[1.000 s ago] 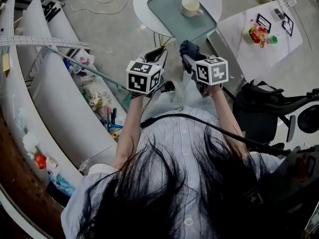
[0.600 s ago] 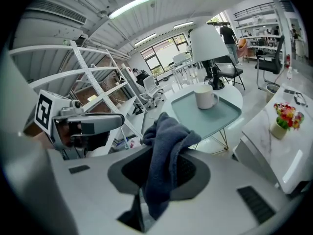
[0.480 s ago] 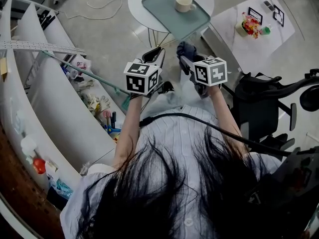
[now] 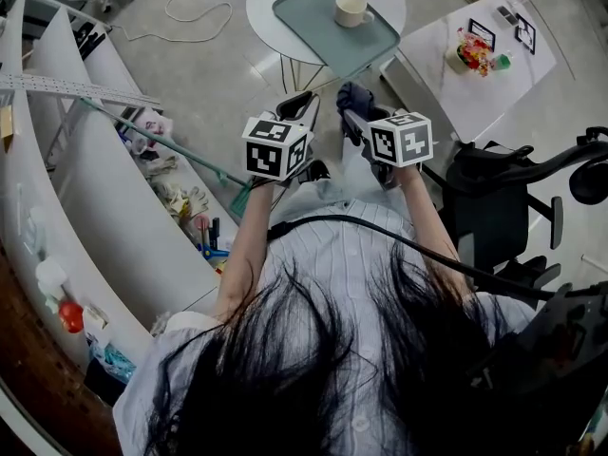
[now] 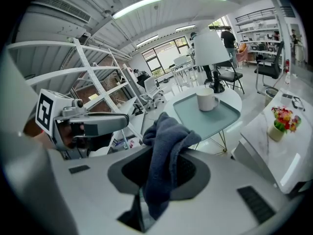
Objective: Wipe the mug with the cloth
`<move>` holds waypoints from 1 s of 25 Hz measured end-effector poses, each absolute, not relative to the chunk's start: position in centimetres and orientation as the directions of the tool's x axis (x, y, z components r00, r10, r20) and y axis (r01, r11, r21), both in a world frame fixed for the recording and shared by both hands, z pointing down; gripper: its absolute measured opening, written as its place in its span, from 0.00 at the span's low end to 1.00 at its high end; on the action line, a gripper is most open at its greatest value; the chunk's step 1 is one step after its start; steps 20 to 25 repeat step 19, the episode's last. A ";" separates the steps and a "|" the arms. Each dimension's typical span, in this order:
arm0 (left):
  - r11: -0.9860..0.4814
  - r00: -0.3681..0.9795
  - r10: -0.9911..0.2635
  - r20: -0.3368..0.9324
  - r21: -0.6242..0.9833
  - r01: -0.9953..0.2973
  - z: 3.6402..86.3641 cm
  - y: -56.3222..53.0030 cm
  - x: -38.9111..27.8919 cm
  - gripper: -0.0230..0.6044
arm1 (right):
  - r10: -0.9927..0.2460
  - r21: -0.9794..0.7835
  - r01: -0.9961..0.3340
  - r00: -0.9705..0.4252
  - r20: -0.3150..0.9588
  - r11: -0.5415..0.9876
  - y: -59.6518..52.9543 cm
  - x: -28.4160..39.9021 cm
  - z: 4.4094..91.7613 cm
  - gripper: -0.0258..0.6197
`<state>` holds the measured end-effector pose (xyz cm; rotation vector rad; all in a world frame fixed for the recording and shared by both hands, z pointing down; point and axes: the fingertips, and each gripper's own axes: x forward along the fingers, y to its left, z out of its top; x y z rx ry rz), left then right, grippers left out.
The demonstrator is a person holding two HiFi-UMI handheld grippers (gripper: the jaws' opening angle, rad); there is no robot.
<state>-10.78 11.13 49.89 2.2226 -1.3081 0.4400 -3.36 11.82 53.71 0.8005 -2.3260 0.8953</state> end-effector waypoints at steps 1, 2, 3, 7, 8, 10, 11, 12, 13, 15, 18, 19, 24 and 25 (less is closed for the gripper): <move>-0.400 0.481 -0.708 0.517 0.267 -0.876 49.8 11.2 -10.8 0.12 | -0.335 -0.413 -0.677 -0.692 0.640 0.609 11.8 -3.5 53.7 0.18; -0.401 0.481 -0.708 0.518 0.266 -0.877 49.8 11.3 -10.9 0.12 | -0.334 -0.412 -0.676 -0.692 0.640 0.611 11.9 -3.6 53.6 0.18; -0.401 0.480 -0.708 0.518 0.265 -0.877 49.8 11.4 -11.0 0.12 | -0.333 -0.412 -0.675 -0.692 0.640 0.612 11.9 -3.7 53.6 0.18; -0.400 0.478 -0.709 0.518 0.263 -0.878 49.7 11.5 -11.3 0.12 | -0.327 -0.409 -0.669 -0.695 0.641 0.620 11.9 -4.3 53.5 0.18; -0.399 0.478 -0.710 0.517 0.263 -0.878 49.7 11.4 -11.3 0.12 | -0.325 -0.408 -0.668 -0.694 0.642 0.623 12.0 -4.4 53.5 0.18; -0.396 0.477 -0.711 0.517 0.266 -0.879 49.7 11.5 -11.5 0.12 | -0.320 -0.405 -0.667 -0.693 0.646 0.626 12.2 -4.4 53.6 0.18; -0.394 0.477 -0.712 0.516 0.269 -0.879 49.8 11.5 -11.5 0.12 | -0.319 -0.404 -0.667 -0.692 0.648 0.626 12.3 -4.4 53.6 0.18; -0.393 0.478 -0.711 0.516 0.271 -0.879 49.8 11.4 -11.5 0.12 | -0.318 -0.404 -0.668 -0.691 0.649 0.626 12.3 -4.3 53.6 0.18; -0.393 0.479 -0.710 0.516 0.274 -0.878 49.8 11.4 -11.4 0.12 | -0.318 -0.403 -0.669 -0.689 0.651 0.625 12.3 -4.2 53.7 0.18; -0.396 0.483 -0.708 0.515 0.278 -0.875 49.9 11.2 -11.1 0.12 | -0.321 -0.402 -0.672 -0.687 0.653 0.621 12.1 -3.9 53.7 0.18; -0.403 0.492 -0.703 0.514 0.281 -0.871 49.9 11.0 -10.6 0.12 | -0.324 -0.404 -0.678 -0.684 0.654 0.615 11.9 -3.6 53.8 0.18; -0.406 0.495 -0.701 0.514 0.282 -0.869 50.0 10.9 -10.5 0.12 | -0.324 -0.405 -0.679 -0.683 0.655 0.612 11.9 -3.5 53.8 0.18; -0.406 0.495 -0.701 0.514 0.282 -0.869 50.0 10.9 -10.5 0.12 | -0.324 -0.405 -0.679 -0.683 0.655 0.612 11.9 -3.5 53.8 0.18; -0.406 0.495 -0.701 0.514 0.282 -0.869 50.0 10.9 -10.5 0.12 | -0.324 -0.405 -0.679 -0.683 0.655 0.612 11.9 -3.5 53.8 0.18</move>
